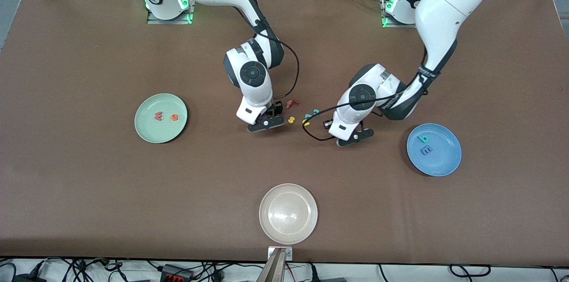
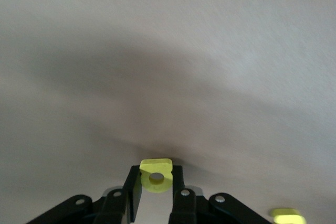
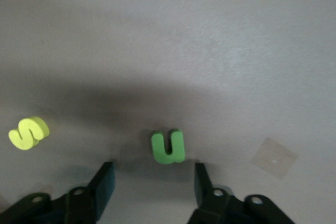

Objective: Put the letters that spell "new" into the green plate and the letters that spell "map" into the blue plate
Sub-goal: 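Drop the d on the blue plate while the right gripper grasps the u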

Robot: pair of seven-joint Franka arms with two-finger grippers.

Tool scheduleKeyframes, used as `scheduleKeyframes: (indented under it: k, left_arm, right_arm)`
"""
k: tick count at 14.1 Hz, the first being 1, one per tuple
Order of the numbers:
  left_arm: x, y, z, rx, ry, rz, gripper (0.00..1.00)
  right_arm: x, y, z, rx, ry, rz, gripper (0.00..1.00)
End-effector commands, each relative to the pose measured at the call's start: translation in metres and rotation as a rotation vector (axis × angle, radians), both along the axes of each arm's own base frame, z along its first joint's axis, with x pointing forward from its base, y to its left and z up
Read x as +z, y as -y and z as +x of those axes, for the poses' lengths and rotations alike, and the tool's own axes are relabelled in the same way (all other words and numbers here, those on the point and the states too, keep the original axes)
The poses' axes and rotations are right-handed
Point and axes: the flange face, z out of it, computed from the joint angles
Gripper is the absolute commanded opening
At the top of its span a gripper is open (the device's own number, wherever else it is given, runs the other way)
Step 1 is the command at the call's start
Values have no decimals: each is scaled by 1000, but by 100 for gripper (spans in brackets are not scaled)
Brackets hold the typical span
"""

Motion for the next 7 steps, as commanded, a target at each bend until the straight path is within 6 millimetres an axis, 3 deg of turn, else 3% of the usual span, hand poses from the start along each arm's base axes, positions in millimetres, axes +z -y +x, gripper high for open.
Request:
scheduleKeyframes:
  k: [1,4,7]
  left_arm:
    - [53,-48,26,-128,-17,76,2]
    - [75,-97,53,-242,-62,83,3]
    - [78,-159,72,-383,-74,76,3]
  right_arm:
    - [1,-2,8,31,31,15,63]
    - [-2,-2,8,34,35,12,60]
    - [-4,-1,11,40,57,12,60]
